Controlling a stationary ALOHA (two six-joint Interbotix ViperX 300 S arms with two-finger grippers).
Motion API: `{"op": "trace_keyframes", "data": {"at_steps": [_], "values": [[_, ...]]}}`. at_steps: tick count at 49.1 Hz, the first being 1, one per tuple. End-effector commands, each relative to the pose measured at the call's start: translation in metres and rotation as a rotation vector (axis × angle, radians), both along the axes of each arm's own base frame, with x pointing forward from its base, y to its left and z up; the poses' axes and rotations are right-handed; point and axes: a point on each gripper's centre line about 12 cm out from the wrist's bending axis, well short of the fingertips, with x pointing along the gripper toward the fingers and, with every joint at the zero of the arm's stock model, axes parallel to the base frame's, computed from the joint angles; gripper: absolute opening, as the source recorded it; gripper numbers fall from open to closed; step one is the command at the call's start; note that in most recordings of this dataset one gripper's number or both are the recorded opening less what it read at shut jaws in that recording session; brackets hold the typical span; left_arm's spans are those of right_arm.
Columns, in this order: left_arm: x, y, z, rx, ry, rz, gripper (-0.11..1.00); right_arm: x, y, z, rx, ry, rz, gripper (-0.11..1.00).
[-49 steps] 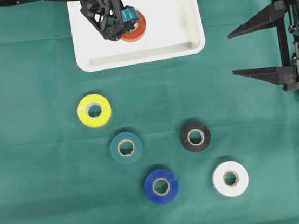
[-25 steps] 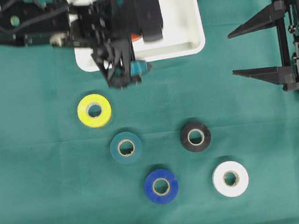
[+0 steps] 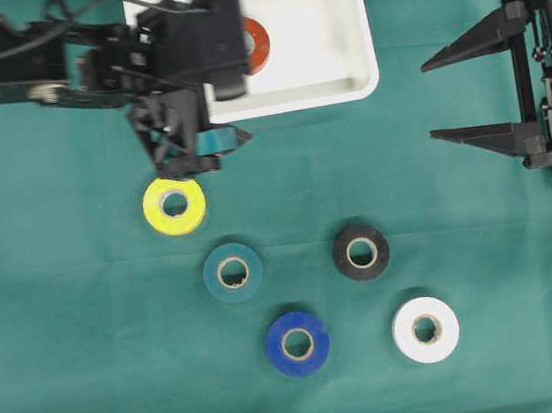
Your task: Pick up the tape from a random location and place it into the white case.
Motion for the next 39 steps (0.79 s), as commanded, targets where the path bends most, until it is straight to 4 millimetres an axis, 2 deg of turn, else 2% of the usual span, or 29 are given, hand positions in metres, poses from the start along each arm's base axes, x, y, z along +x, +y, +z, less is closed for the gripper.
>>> {"op": "trace_keyframes", "data": {"at_steps": [1,26,33,39], "values": [[-0.014,-0.002,0.024,0.01,-0.102,-0.003,0.99,0.003,0.0,0.013,0.004,-0.034,-0.001,0.93],[-0.102,-0.01,0.033,0.024,-0.375,0.002,0.99,0.002,0.0,0.012,0.002,-0.032,-0.001,0.93],[-0.12,-0.011,0.027,0.027,-0.404,0.002,0.99,0.002,0.0,0.011,0.001,-0.029,-0.002,0.93],[-0.131,-0.012,0.013,0.025,-0.409,0.003,0.99,0.002,0.0,0.01,0.001,-0.025,0.0,0.92]]}}
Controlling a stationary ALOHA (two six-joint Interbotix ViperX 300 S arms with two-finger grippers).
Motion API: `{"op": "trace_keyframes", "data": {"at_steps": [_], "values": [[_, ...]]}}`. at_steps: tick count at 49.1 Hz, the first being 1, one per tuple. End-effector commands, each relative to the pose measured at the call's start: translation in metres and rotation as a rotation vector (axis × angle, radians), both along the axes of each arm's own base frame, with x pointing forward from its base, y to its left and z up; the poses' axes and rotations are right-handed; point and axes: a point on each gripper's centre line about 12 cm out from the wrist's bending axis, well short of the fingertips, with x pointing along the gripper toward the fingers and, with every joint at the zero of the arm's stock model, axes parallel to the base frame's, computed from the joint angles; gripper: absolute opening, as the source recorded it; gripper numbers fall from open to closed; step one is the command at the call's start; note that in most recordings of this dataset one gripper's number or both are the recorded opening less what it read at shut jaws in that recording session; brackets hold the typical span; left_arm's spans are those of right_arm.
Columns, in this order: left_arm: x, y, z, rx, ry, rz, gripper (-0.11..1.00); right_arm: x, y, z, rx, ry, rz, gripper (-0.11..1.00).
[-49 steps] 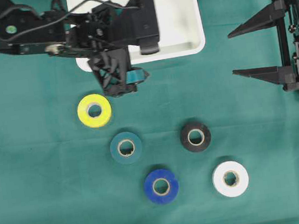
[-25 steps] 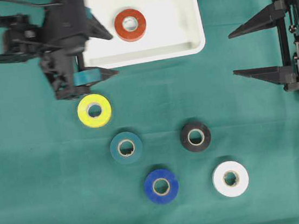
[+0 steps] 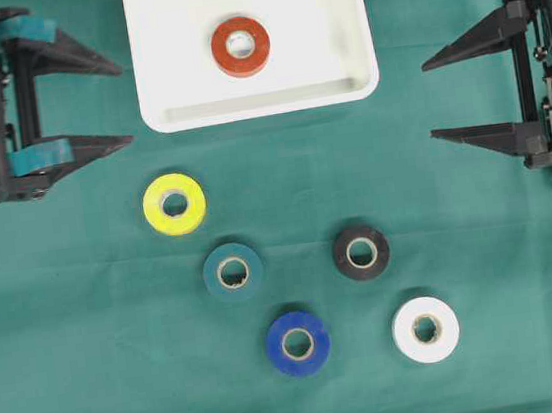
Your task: Pick up the tape from a random location and place it into the white case.
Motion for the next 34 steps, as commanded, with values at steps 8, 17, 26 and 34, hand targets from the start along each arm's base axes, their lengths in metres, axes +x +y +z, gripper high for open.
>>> {"op": "trace_keyframes", "data": {"at_steps": [8,17,26,34], "values": [[-0.016,-0.002,-0.019,-0.002,-0.076,0.002,0.98,0.002,0.0,0.007,-0.001,-0.018,0.0,0.92],[-0.029,-0.003,-0.044,0.001,-0.106,0.003,0.97,0.002,0.0,0.005,0.0,-0.014,-0.002,0.92],[-0.039,-0.004,-0.066,-0.005,-0.09,0.005,0.97,0.002,0.0,0.003,0.0,-0.008,0.0,0.92],[-0.045,-0.004,-0.075,-0.01,-0.081,0.007,0.97,0.001,0.0,-0.001,0.0,0.002,0.0,0.92]]}}
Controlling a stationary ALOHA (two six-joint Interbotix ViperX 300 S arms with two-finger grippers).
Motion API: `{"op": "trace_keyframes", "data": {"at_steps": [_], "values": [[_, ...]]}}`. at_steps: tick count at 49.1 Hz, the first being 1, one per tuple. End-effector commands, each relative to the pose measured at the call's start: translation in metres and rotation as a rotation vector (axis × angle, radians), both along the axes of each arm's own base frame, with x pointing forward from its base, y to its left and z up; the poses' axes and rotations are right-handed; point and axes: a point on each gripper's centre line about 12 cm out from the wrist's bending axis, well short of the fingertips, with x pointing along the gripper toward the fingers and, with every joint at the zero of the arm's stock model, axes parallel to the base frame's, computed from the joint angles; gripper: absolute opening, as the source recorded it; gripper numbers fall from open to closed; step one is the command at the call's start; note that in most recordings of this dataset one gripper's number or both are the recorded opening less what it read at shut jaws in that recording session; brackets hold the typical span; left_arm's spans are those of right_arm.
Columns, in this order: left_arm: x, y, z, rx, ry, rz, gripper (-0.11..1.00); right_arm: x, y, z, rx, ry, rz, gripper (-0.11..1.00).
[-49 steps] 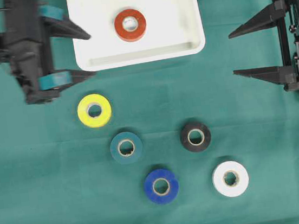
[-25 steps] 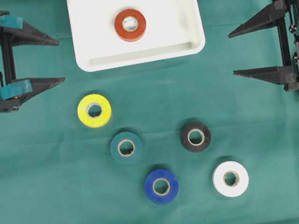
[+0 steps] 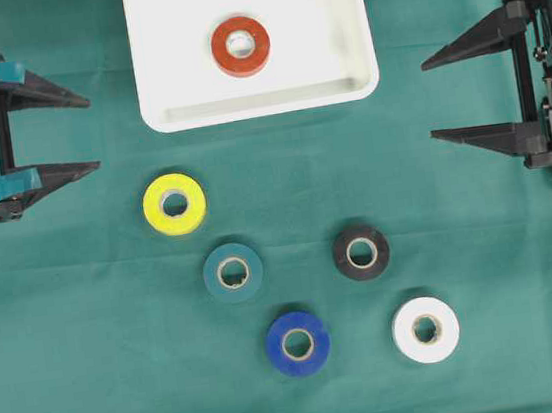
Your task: Pick up the tape from a random location and place it into the white case.
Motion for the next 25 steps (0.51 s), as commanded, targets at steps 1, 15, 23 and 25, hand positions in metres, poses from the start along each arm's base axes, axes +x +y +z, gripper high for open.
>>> {"op": "trace_keyframes", "data": {"at_steps": [1,15,23,25], "values": [[0.0002,-0.0003,0.0016,-0.002,-0.02,0.001,0.97,0.0012,0.0,0.0014,0.001,-0.005,0.0,0.92],[-0.0005,-0.0002,0.001,-0.007,-0.025,0.003,0.97,0.0001,0.0,-0.0031,0.005,0.008,-0.001,0.92],[-0.0005,-0.0002,0.001,-0.007,-0.025,0.003,0.97,0.0001,0.0,-0.0031,0.011,0.007,-0.003,0.92],[-0.0005,0.0001,0.0012,-0.007,-0.027,0.005,0.97,0.0001,0.001,-0.0033,0.014,0.009,0.001,0.92]]}}
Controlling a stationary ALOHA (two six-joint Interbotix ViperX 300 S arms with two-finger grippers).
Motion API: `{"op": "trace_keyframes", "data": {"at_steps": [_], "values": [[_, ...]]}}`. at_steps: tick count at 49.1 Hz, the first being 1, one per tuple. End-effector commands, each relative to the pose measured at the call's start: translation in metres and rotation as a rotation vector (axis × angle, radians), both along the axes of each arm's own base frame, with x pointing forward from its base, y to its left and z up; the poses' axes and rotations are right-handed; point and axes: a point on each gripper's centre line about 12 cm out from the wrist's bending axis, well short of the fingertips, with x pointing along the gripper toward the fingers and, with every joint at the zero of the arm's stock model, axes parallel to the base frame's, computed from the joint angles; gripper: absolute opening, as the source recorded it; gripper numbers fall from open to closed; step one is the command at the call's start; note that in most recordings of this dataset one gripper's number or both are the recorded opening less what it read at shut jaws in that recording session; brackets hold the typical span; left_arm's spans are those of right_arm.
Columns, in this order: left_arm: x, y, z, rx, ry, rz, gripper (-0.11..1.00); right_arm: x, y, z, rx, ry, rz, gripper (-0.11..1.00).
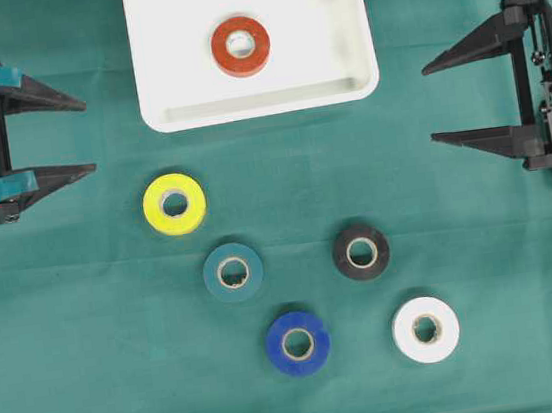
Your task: Pick up the tape from a random location and place it into the white case.
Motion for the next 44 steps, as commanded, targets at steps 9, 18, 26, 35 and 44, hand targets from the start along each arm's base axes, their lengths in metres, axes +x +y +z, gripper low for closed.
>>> {"op": "trace_keyframes", "data": {"at_steps": [9,18,26,35,44], "values": [[0.002,0.0,0.005,-0.001,-0.022,0.002,0.97,0.001,0.014,0.005,0.027,-0.009,0.059,0.92],[0.002,0.0,0.005,-0.001,-0.022,0.002,0.97,-0.001,0.03,0.003,0.045,0.011,0.127,0.92],[0.002,0.0,0.005,-0.001,-0.022,0.002,0.97,-0.002,0.039,0.001,0.046,0.023,0.172,0.92],[0.003,0.0,0.006,-0.001,-0.023,0.002,0.97,-0.001,0.04,0.001,0.04,0.024,0.177,0.92],[0.003,0.0,0.006,-0.001,-0.023,0.0,0.97,0.0,0.041,0.0,0.038,0.027,0.183,0.92]]}}
